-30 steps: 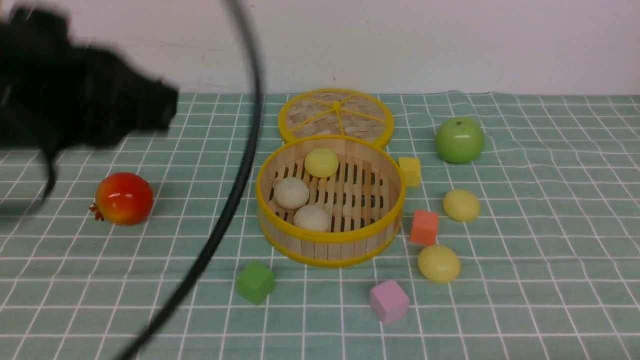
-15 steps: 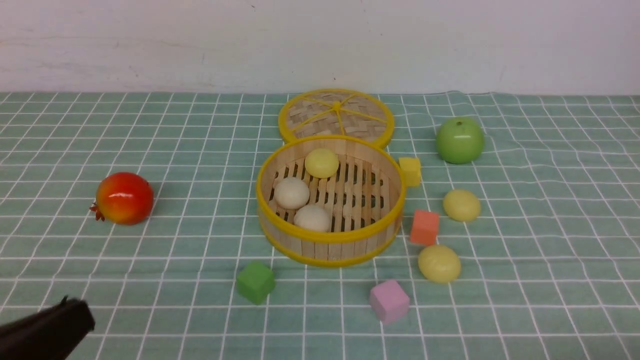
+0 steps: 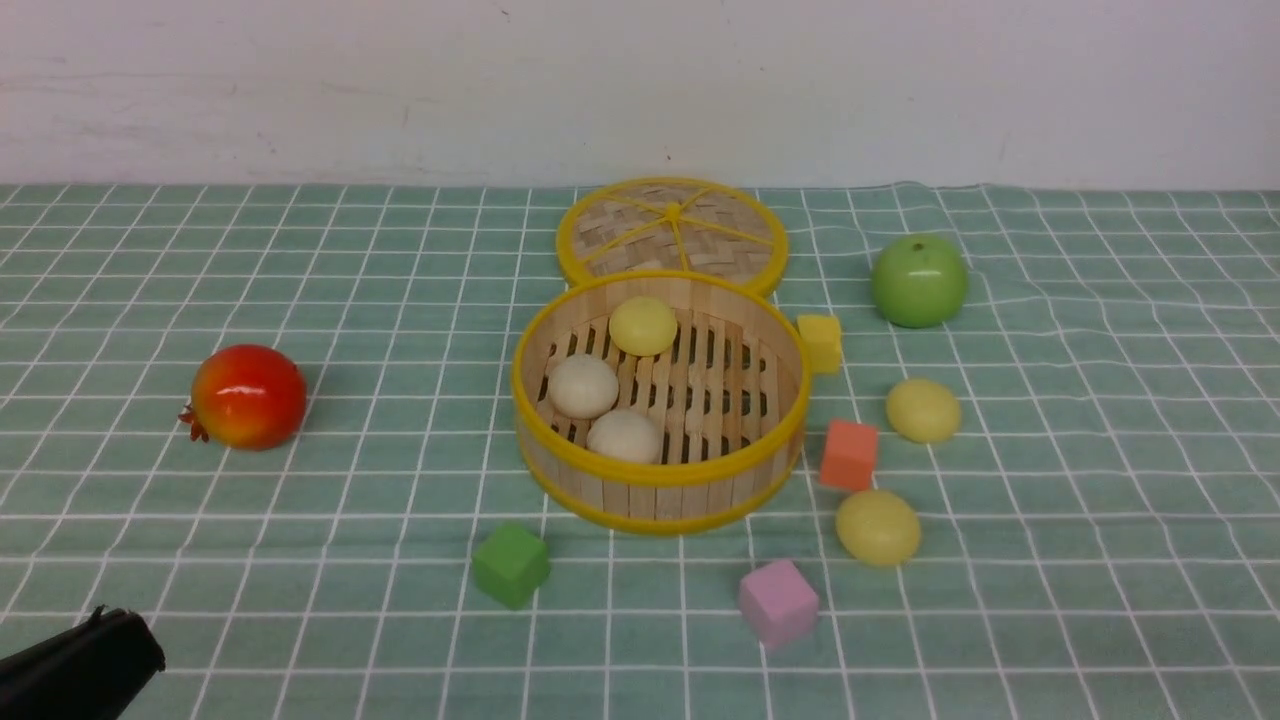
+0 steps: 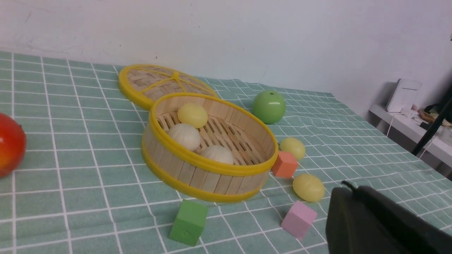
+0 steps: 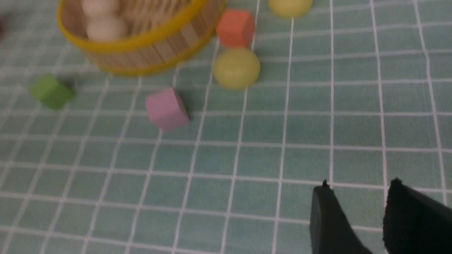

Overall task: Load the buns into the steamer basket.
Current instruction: Use the right arm to grab a steamed stuffed bun

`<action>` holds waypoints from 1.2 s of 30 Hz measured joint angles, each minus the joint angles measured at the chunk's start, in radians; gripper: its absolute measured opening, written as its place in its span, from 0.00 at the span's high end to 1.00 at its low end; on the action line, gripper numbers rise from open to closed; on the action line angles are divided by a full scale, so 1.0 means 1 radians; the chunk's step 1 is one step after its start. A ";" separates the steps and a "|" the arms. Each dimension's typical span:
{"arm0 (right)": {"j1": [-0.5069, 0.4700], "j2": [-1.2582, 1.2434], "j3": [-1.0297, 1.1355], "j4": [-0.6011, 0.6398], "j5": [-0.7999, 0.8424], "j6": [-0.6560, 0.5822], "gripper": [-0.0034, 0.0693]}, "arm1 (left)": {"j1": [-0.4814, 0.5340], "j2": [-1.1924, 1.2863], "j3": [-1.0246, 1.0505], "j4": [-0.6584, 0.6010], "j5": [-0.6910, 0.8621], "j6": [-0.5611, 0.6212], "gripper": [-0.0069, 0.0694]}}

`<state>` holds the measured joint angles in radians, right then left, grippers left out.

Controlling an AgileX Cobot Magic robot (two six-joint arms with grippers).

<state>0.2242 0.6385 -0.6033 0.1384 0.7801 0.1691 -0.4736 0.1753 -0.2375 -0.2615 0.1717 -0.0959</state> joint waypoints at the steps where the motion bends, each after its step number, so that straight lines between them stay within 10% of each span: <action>1: 0.000 0.017 -0.011 -0.003 0.008 -0.010 0.62 | 0.000 0.000 0.000 0.000 0.000 0.000 0.93; 14: 0.031 0.833 -0.476 0.074 0.099 -0.207 0.62 | 0.000 0.000 0.000 -0.004 0.001 0.000 0.93; 36: 0.135 1.226 -0.698 0.035 -0.091 -0.197 0.62 | 0.000 0.000 0.000 -0.004 0.001 0.000 0.93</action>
<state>0.3597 1.8649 -1.3009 0.1735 0.6890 -0.0275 -0.4736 0.1753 -0.2372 -0.2651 0.1726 -0.0959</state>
